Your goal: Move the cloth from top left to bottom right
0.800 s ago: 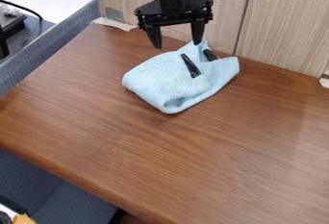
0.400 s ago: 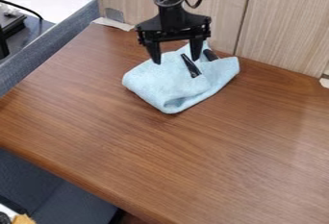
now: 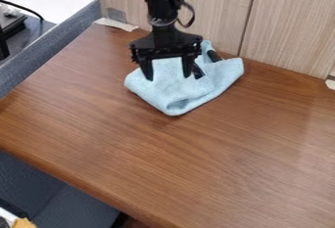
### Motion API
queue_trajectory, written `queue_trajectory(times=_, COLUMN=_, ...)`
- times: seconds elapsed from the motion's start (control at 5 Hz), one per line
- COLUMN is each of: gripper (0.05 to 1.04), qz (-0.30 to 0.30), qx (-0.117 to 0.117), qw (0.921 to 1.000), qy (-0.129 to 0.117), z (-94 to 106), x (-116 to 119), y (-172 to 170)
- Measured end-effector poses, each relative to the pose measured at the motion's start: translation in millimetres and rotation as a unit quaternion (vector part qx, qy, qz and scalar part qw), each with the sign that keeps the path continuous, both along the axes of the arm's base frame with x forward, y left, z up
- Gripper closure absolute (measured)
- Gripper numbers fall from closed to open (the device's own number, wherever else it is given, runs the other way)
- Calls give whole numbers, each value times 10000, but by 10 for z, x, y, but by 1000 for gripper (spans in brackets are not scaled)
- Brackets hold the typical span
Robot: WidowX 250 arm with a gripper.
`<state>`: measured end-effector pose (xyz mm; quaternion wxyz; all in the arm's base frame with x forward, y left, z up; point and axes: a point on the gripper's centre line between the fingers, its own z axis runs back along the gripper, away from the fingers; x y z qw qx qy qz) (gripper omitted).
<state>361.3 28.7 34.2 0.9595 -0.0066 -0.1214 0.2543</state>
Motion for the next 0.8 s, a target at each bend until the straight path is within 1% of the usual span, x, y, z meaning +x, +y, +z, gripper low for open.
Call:
queue_trajectory(times=0.2, gripper=83, qz=183, qx=153, qw=9996, qy=143, z=-183, x=-62, y=64)
queue_trajectory(times=0.4, gripper=83, qz=192, qx=179, qw=9994, qy=239, z=-343, x=-73, y=74)
queue_trajectory(times=0.6, gripper=83, qz=170, qx=125, qw=9993, qy=304, z=-390, x=-78, y=56)
queue_trajectory(times=0.8, gripper=83, qz=152, qx=90, qw=9992, qy=348, z=-425, x=-130, y=12)
